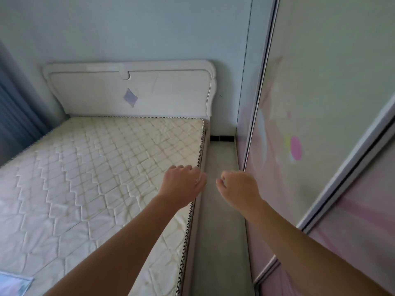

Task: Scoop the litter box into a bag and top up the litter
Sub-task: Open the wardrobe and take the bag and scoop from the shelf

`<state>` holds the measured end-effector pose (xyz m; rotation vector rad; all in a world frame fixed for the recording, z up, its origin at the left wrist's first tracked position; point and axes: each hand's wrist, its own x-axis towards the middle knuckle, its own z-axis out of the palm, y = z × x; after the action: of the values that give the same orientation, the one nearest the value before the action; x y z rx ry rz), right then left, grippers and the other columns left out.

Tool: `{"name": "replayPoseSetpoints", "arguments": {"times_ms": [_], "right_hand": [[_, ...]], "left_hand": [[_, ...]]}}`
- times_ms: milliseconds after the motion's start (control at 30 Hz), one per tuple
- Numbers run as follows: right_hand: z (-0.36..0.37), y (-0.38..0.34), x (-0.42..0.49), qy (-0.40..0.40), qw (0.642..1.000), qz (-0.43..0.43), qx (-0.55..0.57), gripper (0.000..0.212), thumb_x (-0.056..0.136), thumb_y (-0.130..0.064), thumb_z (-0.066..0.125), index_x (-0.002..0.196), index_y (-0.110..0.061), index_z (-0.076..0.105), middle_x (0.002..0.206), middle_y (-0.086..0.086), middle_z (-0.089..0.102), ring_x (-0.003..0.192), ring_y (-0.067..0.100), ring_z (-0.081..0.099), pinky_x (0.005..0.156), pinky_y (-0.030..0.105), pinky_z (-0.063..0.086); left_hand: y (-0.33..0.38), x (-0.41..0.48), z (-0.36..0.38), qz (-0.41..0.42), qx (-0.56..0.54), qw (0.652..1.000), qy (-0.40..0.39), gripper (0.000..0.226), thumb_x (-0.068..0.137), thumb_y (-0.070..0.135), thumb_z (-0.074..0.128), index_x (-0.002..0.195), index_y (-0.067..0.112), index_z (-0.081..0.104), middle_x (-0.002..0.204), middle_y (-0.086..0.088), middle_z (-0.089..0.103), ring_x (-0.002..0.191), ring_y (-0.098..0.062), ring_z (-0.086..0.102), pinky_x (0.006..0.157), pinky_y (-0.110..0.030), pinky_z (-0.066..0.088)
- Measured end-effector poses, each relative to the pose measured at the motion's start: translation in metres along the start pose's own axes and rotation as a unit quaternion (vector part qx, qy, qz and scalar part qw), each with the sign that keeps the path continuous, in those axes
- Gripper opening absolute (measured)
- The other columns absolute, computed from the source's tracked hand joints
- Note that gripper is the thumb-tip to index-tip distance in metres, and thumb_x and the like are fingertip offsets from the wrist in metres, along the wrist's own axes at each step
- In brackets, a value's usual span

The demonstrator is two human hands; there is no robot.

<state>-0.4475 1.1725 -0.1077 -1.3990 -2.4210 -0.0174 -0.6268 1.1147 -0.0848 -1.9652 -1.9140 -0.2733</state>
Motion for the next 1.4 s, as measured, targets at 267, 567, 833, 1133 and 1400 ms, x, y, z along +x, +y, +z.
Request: {"name": "replayPoseSetpoints", "arguments": {"times_ms": [267,567,833,1133,1400], "right_hand": [[0.032,0.022,0.113,-0.019,1.0,0.006,0.001,0.034,0.099,-0.04,0.042,0.078,-0.018,0.058,0.069,-0.003,0.053,0.07,0.021,0.053,0.063,0.033,0.039],[0.082,0.102,0.266,0.009,0.995,0.089,-0.035,0.043,0.09,-0.047,0.031,0.069,-0.019,0.056,0.063,0.002,0.059,0.063,0.027,0.057,0.06,0.033,0.044],[0.053,0.194,0.296,0.051,0.964,0.231,-0.125,0.033,0.093,-0.039,0.043,0.084,-0.018,0.067,0.076,0.0,0.066,0.072,0.025,0.06,0.068,0.037,0.048],[0.082,0.195,0.326,0.057,0.942,0.287,-0.166,0.03,0.09,-0.039,0.045,0.083,-0.02,0.067,0.074,-0.002,0.065,0.07,0.023,0.062,0.064,0.033,0.046],[0.1,0.201,0.389,0.039,0.915,0.363,-0.17,0.031,0.094,-0.038,0.044,0.091,-0.018,0.068,0.082,-0.001,0.068,0.077,0.023,0.062,0.069,0.033,0.046]], "left_hand": [[-0.034,0.108,0.059,-0.003,0.004,1.0,-0.013,0.049,0.098,0.05,0.025,0.08,0.023,0.062,0.069,0.006,0.061,0.065,-0.017,0.061,0.066,-0.031,0.047],[-0.053,0.304,0.155,0.072,-0.088,0.993,0.005,0.044,0.096,0.045,0.028,0.081,0.019,0.06,0.079,-0.002,0.066,0.073,-0.025,0.064,0.07,-0.034,0.048],[0.024,0.439,0.194,0.23,-0.116,0.966,-0.02,0.037,0.099,0.045,0.033,0.081,0.021,0.054,0.078,-0.001,0.065,0.072,-0.025,0.064,0.062,-0.032,0.033],[0.038,0.508,0.254,0.303,-0.139,0.943,-0.018,0.04,0.099,0.048,0.03,0.1,0.019,0.058,0.086,-0.001,0.066,0.077,-0.022,0.065,0.065,-0.031,0.039],[0.032,0.587,0.297,0.345,-0.188,0.918,-0.044,0.045,0.1,0.05,0.026,0.107,0.017,0.055,0.085,-0.001,0.062,0.075,-0.017,0.06,0.071,-0.032,0.048]]}}
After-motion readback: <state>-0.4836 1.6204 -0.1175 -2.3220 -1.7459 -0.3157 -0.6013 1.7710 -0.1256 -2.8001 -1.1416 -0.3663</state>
